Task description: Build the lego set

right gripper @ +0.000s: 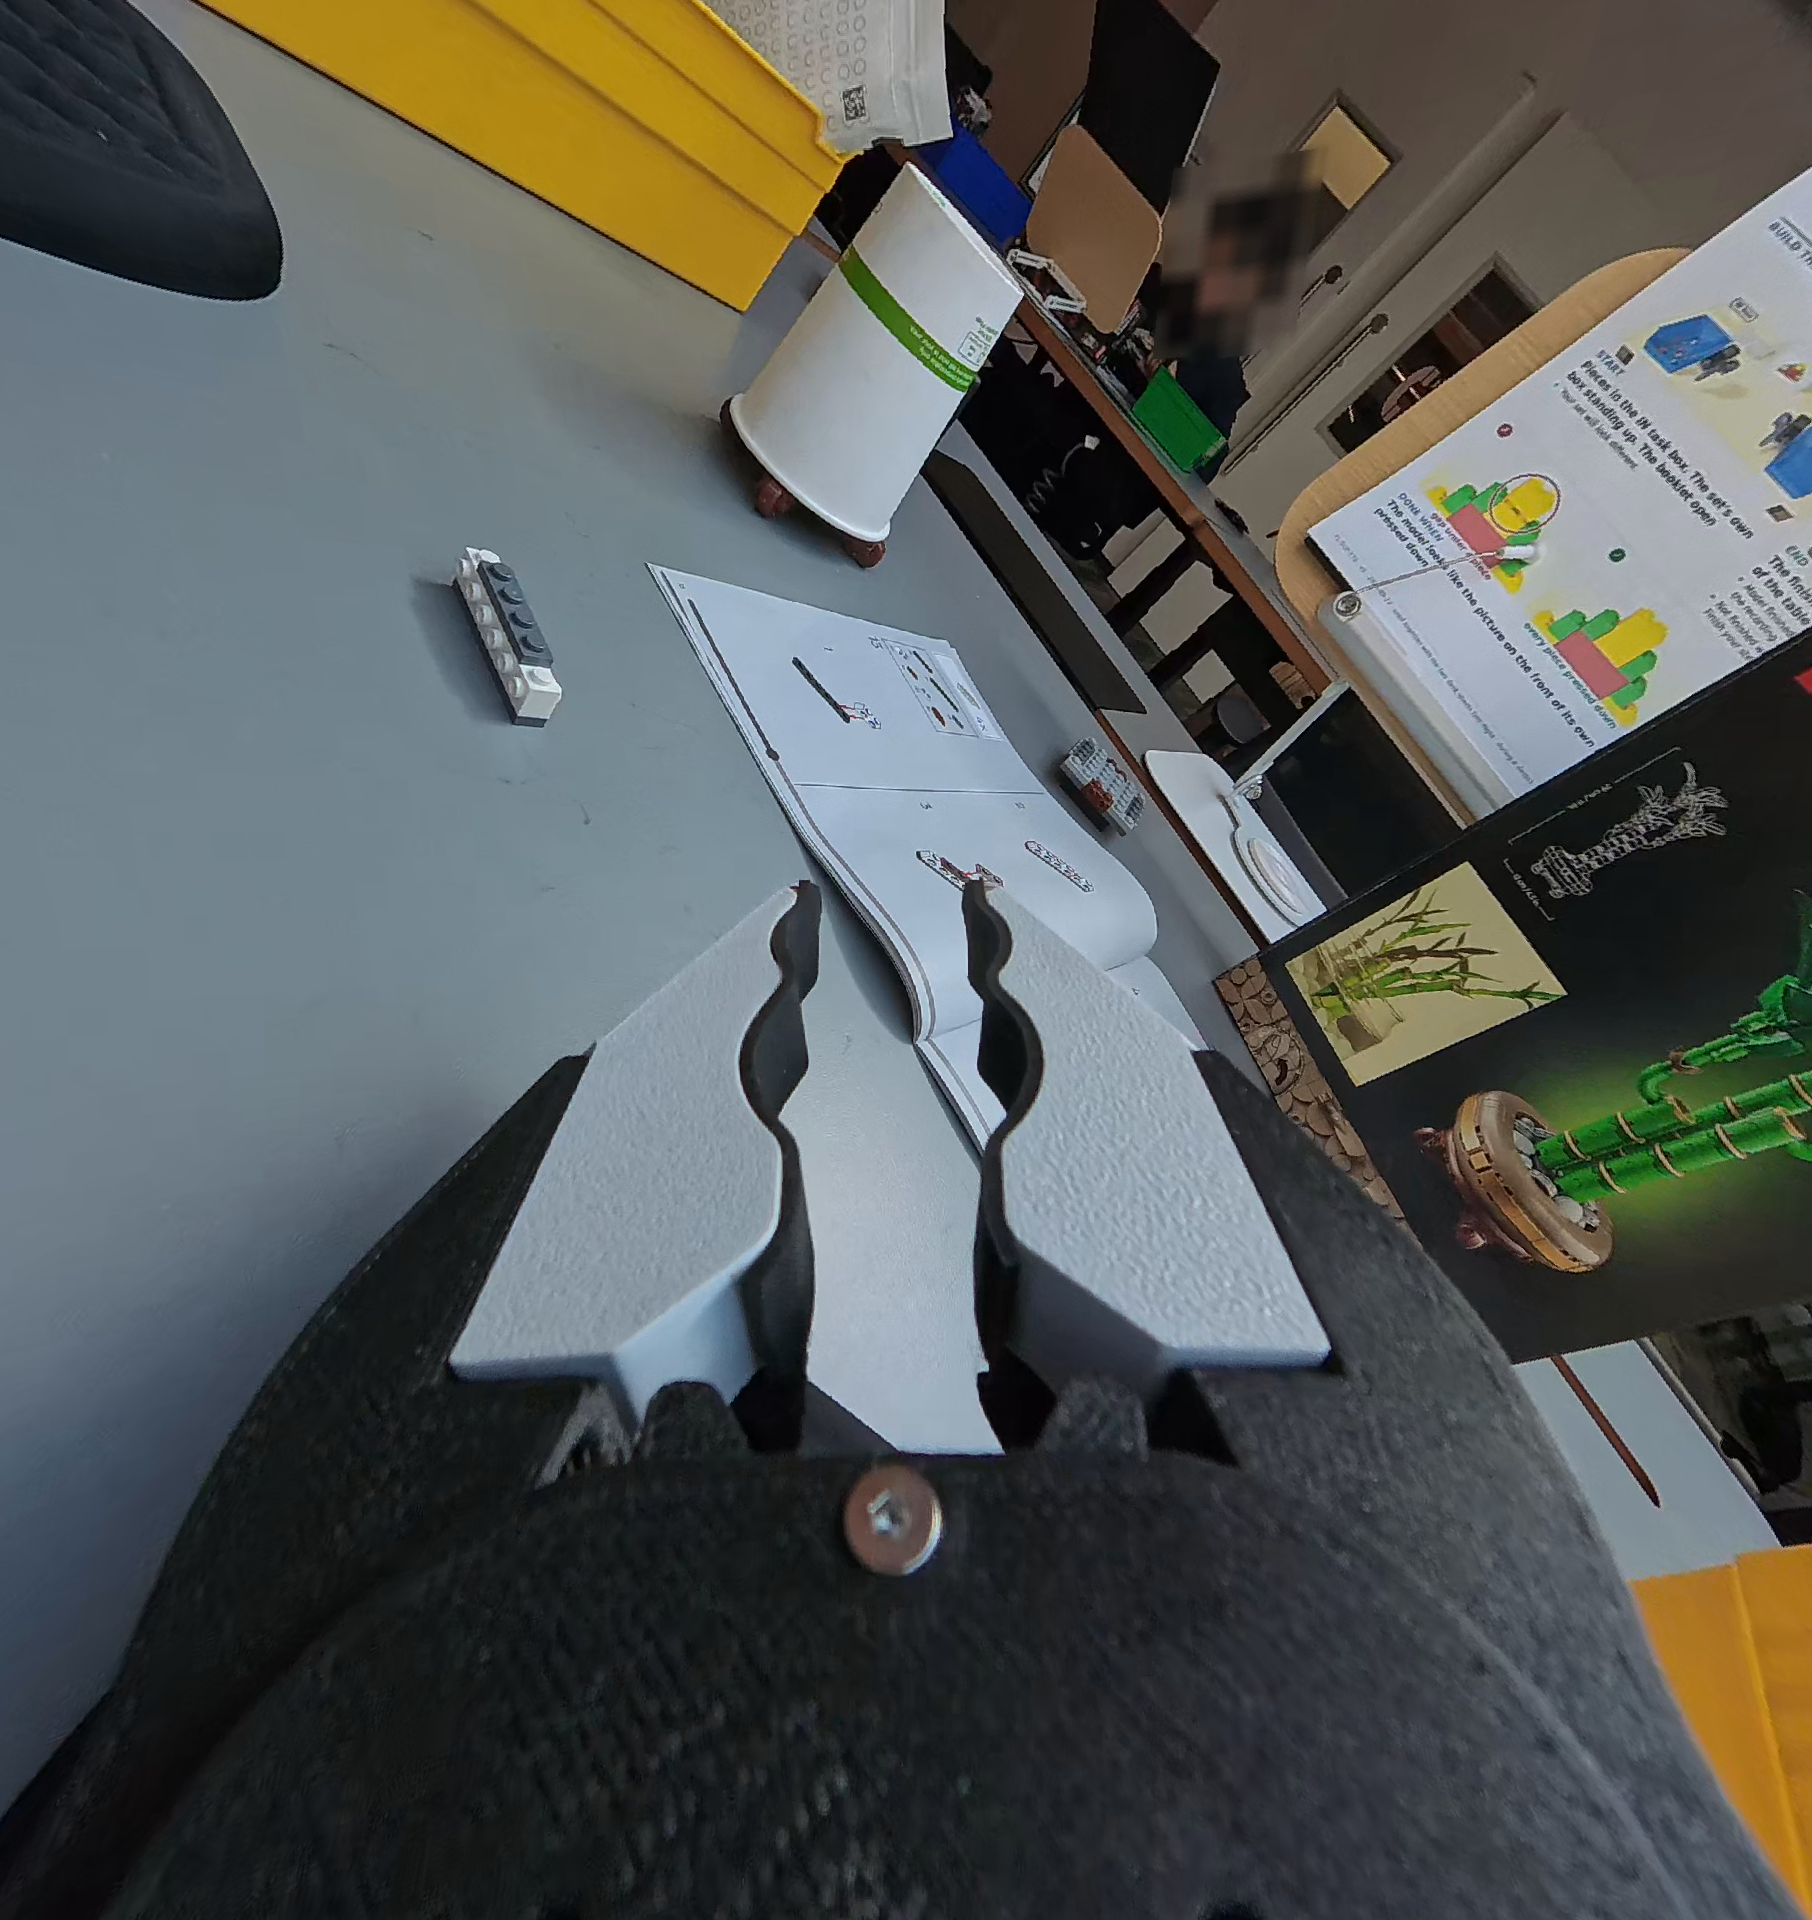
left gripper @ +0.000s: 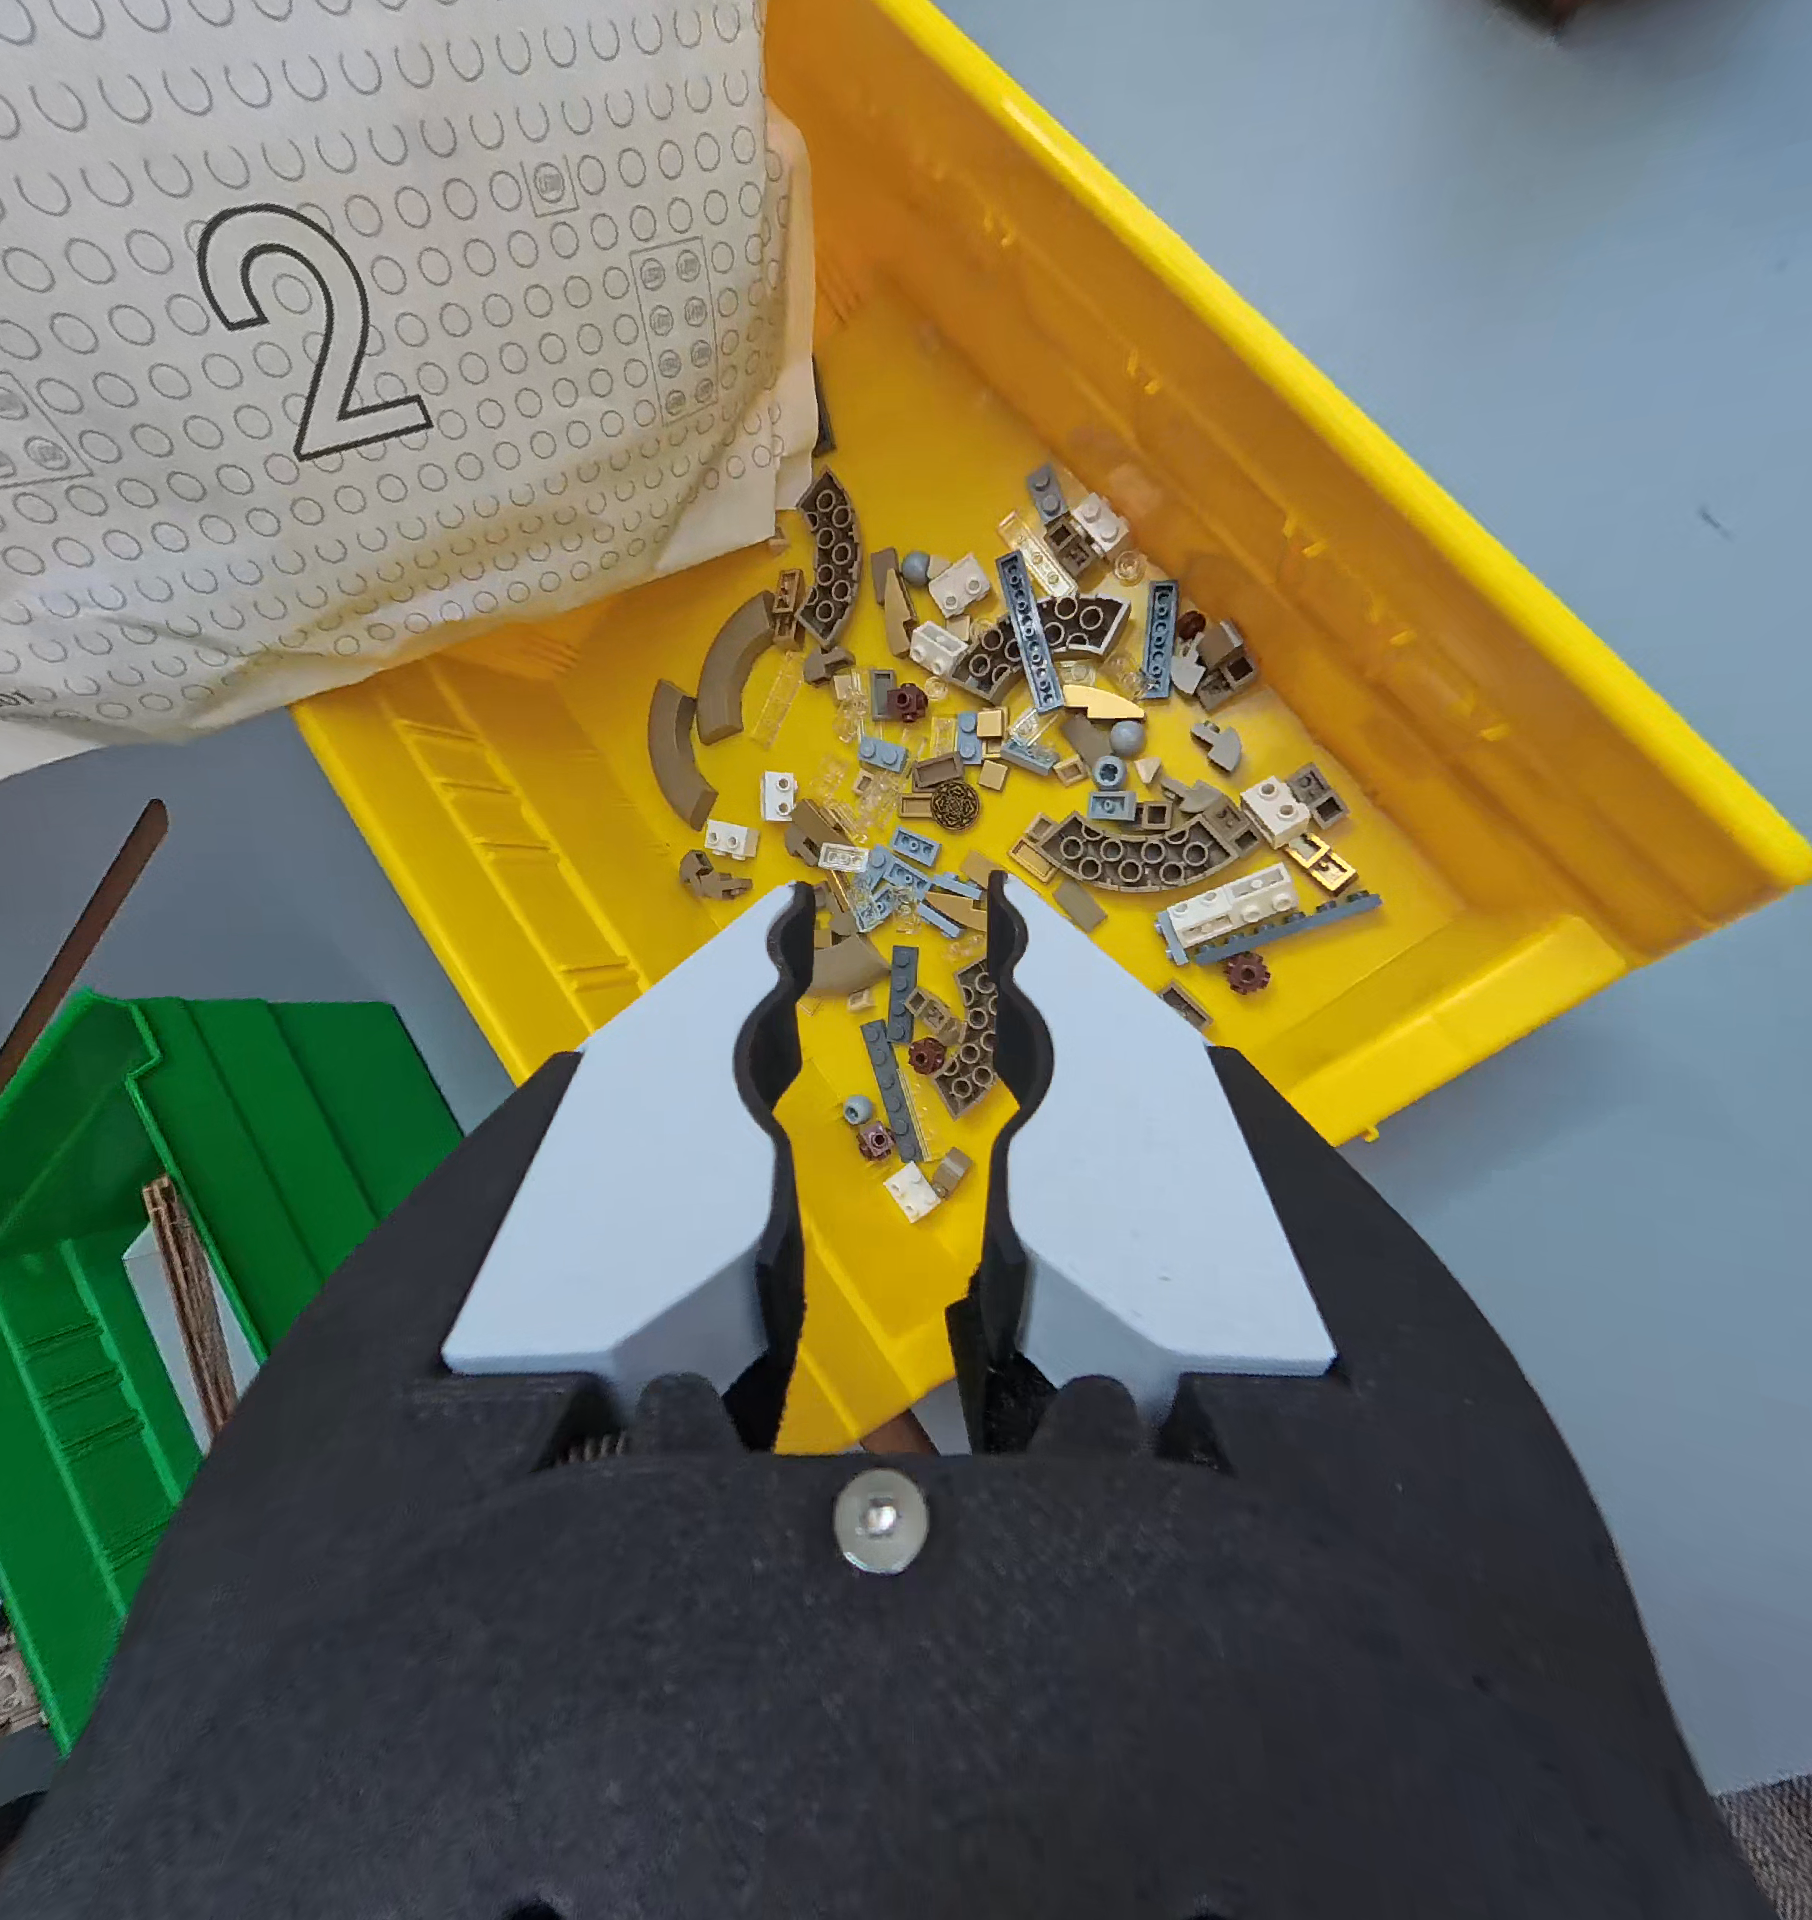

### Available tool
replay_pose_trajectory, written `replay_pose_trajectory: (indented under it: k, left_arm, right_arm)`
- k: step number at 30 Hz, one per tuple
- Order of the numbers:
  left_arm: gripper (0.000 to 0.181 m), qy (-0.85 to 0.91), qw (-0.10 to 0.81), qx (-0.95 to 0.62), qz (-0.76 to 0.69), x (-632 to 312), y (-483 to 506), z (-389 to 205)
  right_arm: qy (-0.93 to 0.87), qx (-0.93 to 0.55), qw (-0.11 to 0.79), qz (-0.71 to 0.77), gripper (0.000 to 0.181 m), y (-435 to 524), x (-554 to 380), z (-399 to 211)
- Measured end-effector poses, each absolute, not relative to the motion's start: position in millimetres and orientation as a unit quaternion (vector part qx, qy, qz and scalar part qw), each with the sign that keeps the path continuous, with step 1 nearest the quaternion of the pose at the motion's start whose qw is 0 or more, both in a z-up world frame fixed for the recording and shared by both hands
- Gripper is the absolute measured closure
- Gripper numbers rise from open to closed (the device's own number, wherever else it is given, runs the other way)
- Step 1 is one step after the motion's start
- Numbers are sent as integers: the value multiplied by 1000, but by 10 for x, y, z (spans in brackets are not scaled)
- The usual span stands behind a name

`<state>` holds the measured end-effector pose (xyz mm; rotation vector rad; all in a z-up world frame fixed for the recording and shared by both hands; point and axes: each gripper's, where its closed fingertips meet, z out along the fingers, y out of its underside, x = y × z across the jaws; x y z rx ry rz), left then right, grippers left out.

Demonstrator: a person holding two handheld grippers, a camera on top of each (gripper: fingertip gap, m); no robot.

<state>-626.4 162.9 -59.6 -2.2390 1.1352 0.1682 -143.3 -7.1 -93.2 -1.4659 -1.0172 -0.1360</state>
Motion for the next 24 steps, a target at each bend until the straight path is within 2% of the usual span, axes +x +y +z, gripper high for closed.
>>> replay_pose_trajectory:
  k: [1, 11, 18, 24]
  left_arm:
    - [149, 429, 301, -849, 63, -6265, 1672, -613]
    - [145, 412, 278, -865, 67, -6328, 1826, -838]
    - [152, 390, 246, -883, 86, -6564, 1801, -1009]
    - [159, 370, 280, -880, 95, -6624, 1836, -870]
  right_arm:
    - [-444, -639, 625, -61, 154, -69, -1432, -935]
    - [-443, -641, 622, -75, 154, -43, -1416, -948]
    - [-444, -638, 625, -73, 154, -50, -1420, -938]
    - [-435, -630, 638, -81, 155, -54, -1396, -880]
